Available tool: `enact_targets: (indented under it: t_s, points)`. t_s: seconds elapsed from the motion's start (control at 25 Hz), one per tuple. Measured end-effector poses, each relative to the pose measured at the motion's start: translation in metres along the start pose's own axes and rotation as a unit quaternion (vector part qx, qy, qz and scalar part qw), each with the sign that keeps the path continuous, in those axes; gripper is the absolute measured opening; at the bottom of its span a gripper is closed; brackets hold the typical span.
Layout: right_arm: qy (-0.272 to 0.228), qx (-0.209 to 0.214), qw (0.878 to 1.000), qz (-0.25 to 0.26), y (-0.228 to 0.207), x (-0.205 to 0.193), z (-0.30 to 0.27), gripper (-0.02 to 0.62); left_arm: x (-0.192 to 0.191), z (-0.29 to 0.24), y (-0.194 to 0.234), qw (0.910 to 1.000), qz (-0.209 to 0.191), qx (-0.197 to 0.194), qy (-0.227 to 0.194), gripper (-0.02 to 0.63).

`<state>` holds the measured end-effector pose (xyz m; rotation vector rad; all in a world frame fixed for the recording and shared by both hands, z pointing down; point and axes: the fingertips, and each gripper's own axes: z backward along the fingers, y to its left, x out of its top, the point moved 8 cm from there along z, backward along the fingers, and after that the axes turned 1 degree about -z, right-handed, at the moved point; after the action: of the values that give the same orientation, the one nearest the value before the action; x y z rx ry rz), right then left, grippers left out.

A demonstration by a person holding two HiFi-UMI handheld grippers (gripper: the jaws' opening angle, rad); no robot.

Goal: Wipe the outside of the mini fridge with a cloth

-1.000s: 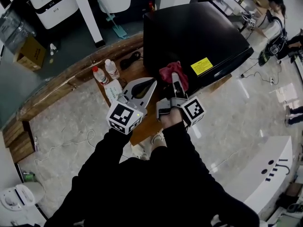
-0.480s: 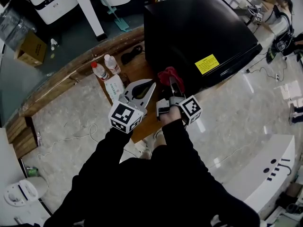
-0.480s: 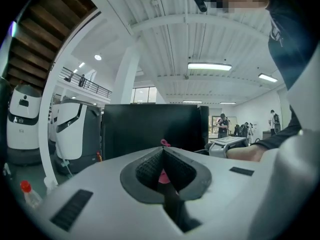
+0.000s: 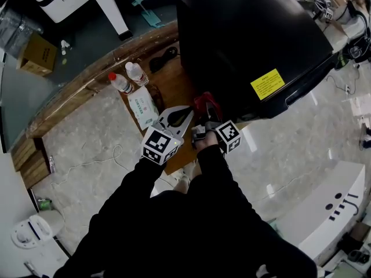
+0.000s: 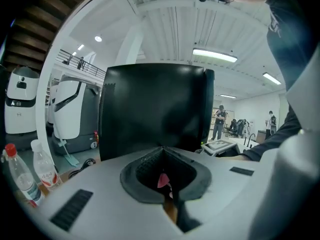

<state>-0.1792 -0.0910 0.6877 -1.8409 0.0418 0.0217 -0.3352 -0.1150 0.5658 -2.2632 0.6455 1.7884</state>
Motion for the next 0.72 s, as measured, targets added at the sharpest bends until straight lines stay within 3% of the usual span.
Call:
enact_targets:
  t_s: [0.44, 0.56, 0.72]
  points:
    - [0.008, -0.084, 0.996, 0.001, -0.081, 0.002, -0.027, 0.124, -0.032, -0.020, 0.017, 0.9991, 0.013, -0.005, 0.039, 0.006]
    - [0.018, -0.098, 0.994, 0.034, -0.094, 0.002, -0.028, 0.124, -0.031, -0.015, 0.022, 0.9992, 0.015, -0.003, 0.038, 0.006]
    - [0.049, -0.108, 0.986, 0.119, -0.096, -0.006, -0.025, 0.123, -0.030, -0.003, 0.025, 0.9992, 0.021, -0.001, 0.033, 0.006]
